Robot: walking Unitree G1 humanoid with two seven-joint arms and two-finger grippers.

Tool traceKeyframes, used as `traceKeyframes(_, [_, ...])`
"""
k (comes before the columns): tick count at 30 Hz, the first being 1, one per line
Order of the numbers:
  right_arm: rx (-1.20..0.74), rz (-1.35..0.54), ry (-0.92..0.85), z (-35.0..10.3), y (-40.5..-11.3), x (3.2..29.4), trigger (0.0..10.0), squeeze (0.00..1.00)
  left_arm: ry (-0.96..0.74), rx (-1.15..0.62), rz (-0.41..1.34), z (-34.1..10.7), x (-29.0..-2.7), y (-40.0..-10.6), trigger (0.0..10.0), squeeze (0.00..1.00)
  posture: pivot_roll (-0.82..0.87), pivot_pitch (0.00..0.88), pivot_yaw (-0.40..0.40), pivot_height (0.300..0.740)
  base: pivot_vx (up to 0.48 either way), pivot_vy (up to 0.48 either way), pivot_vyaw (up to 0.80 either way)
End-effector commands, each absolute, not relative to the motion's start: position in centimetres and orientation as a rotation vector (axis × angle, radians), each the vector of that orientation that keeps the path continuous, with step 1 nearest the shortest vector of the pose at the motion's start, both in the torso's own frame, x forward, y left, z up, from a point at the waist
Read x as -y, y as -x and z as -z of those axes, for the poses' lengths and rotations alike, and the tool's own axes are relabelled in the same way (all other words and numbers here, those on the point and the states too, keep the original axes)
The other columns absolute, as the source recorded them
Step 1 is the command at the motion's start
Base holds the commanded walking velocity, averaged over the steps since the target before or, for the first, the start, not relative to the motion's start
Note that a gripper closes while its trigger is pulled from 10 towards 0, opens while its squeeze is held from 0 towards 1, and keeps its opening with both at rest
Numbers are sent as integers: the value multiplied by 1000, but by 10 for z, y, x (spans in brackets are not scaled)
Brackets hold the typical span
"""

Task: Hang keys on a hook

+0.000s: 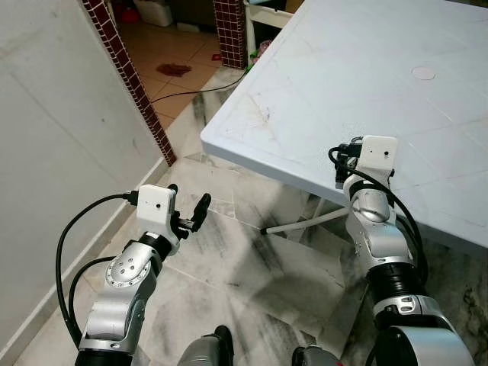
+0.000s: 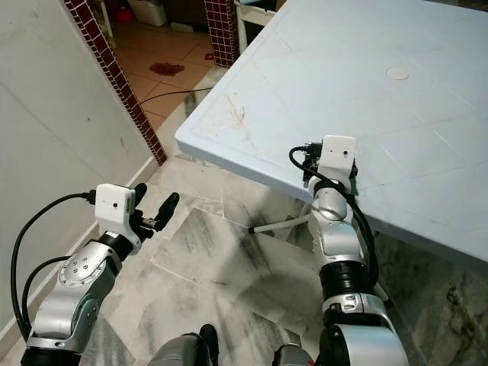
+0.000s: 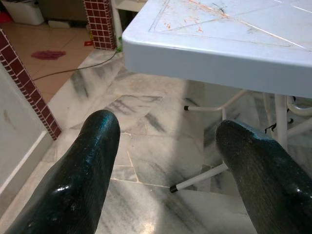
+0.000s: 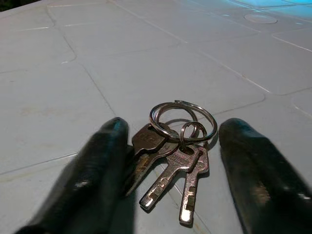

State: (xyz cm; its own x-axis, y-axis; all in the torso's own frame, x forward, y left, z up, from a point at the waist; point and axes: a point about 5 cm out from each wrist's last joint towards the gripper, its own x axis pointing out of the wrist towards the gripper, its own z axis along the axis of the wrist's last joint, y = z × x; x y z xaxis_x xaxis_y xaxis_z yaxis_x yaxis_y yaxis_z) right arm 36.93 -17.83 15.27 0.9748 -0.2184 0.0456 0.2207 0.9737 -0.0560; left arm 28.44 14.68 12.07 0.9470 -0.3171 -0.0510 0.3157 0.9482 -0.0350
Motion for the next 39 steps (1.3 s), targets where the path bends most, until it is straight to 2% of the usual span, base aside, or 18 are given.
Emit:
traceKeyframes(1, [-38, 224, 48, -135, -366, 178, 0, 0, 7, -75, 306, -117, -152, -281, 10000, 0, 51, 210, 121, 740, 0, 0, 0])
traceKeyframes(30, [-82, 279, -56, -121, -357, 183, 0, 0, 7, -74, 307, -116, -149, -283, 10000, 0, 43, 209, 121, 740, 0, 0, 0])
traceKeyframes(39, [-126, 269, -154, -110, -353, 169, 0, 0, 1, -68, 309, -118, -149, -285, 10000, 0, 45, 201, 130, 740, 0, 0, 0])
